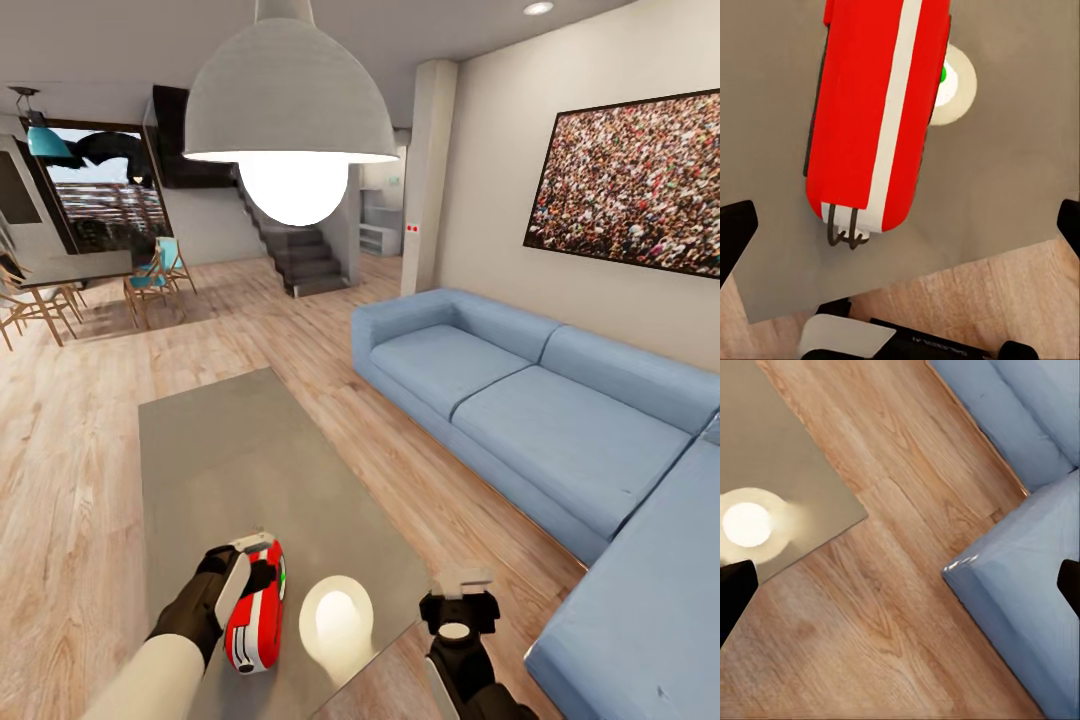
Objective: Turn on the radio receiver that's on the table in the living room.
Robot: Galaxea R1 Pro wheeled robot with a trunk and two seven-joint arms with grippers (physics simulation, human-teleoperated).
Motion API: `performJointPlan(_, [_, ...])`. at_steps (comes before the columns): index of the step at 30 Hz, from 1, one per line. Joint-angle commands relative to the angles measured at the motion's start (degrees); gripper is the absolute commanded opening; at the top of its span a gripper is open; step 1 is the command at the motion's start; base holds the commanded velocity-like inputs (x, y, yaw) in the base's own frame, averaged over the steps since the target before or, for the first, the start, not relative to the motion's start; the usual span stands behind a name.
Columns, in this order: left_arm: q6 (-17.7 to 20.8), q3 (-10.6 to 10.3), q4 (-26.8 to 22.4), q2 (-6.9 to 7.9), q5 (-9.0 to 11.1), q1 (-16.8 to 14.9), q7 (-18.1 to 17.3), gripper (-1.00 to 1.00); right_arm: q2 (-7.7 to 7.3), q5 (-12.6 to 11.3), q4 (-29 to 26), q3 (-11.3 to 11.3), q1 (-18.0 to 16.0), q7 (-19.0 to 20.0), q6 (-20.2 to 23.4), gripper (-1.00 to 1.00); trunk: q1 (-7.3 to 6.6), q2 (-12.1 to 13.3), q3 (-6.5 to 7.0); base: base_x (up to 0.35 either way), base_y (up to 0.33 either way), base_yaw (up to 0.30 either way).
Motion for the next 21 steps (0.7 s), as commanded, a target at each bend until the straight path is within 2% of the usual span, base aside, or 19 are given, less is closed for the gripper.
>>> performJointPlan(1, [0.0, 0.0, 0.1, 0.03, 0.0, 0.2, -0.1, 1.0, 0.0, 0.0, 0.5, 0.0, 0.0, 0.0, 0.1, 1.0, 0.0, 0.0, 0.0, 0.0, 0.0, 0.0])
performJointPlan(4, [-0.1, 0.1, 0.1, 0.24, -0.1, 1.1, -0.2, 1.0, 0.0, 0.0, 1.3, -0.1, 0.0, 0.0, 0.3, 1.0, 0.0, 0.0, 0.0, 0.0, 0.0, 0.0])
performJointPlan(7, [-0.6, 0.1, 0.1, 1.55, 0.0, 2.5, -0.4, 1.0, 0.0, 0.1, 3.2, -0.4, 0.0, -0.1, 0.3, 1.0, 0.0, 0.0, 0.0, 0.0, 0.0, 0.0])
performJointPlan(9, [-1.3, 0.2, 0.1, 2.77, 0.0, 3.8, -0.9, 1.0, 0.0, 0.2, 6.8, -0.5, 0.0, -0.2, 0.2, 1.0, 0.0, 0.0, 0.0, 0.0, 0.0, 0.0])
performJointPlan(12, [-2.0, 0.3, 0.1, 3.61, 0.0, 5.2, -1.8, 1.0, -0.06, 0.3, 9.3, -0.6, 0.0, -0.3, -0.1, 1.0, 0.0, 0.0, 0.0, 0.0, 0.0, 0.0])
performJointPlan(19, [-4.6, 0.3, 0.2, 4.82, 0.0, 7.6, -2.2, 1.0, -0.24, 0.3, 10.9, -0.7, 0.0, -0.6, -0.2, 1.0, 0.0, 0.0, 0.0, 0.0, 0.0, 0.0])
performJointPlan(21, [-5.7, 0.3, 0.1, 5.7, 0.0, 8.6, -2.2, 1.0, -0.26, 0.4, 12.7, -0.7, 0.0, -1.9, -0.3, 1.0, 0.0, 0.0, 0.0, 0.0, 0.0, 0.0])
